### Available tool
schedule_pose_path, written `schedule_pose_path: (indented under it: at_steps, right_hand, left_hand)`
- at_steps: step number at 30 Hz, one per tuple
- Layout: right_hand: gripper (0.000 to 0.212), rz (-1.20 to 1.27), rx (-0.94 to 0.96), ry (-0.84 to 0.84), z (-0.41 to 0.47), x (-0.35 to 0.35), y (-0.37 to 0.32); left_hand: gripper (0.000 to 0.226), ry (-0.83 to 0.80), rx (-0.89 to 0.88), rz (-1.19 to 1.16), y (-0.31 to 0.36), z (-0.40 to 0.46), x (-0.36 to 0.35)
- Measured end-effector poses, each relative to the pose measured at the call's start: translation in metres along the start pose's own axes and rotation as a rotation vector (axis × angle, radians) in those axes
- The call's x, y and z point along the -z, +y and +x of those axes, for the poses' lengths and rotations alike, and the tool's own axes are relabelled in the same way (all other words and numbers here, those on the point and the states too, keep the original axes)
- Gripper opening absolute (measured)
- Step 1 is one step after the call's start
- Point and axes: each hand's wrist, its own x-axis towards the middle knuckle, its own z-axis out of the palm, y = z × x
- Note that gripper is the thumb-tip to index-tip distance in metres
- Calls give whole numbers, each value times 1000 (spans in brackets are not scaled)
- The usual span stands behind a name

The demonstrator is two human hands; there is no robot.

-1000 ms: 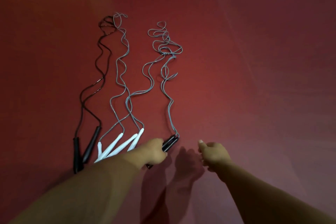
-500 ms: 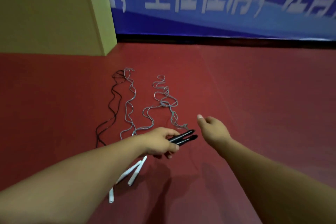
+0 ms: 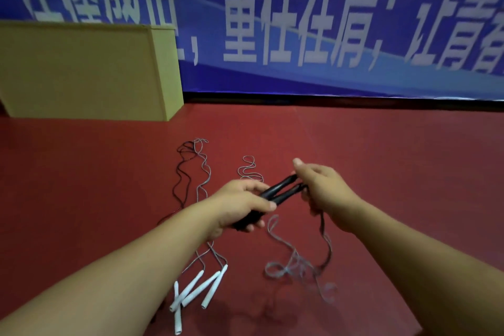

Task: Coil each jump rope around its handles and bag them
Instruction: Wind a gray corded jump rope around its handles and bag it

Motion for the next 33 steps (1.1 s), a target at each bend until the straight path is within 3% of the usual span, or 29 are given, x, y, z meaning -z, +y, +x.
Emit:
schedule_pose_path:
  at_steps: [3,5,8,14,17,22,27,33]
  right_hand:
    - [34,-38,-114,-252,-17,-5,6]
    - [26,-67,-131,-319,-19,-6,5]
    - [18,19,-109,-246,-11,-7,4]
    - [19,164,-163,-36,-7,-11,10]
    - [19,225,-203,26,-6,-15,14]
    - [15,319,-238,63,-6,-26,13]
    - [21,304,-261,-22,-11,-34,7]
    - [32,209,-372,-276,-24,-30,9]
  left_hand:
    - [22,-60,41,90,-6,-7,7]
    - [19,-68,43,97,-4,-8,13]
    - [12,-61,16,-27,6,-6,18]
    - [16,78,46,-588,10,3,22]
    - [8,135,27,-731,5,10,13]
    - [10,121,88,-714,-9,18,-7]
    - [22,0,92,-558,-15,24,-23]
    - [18,173,65,-517,-17,33,-24]
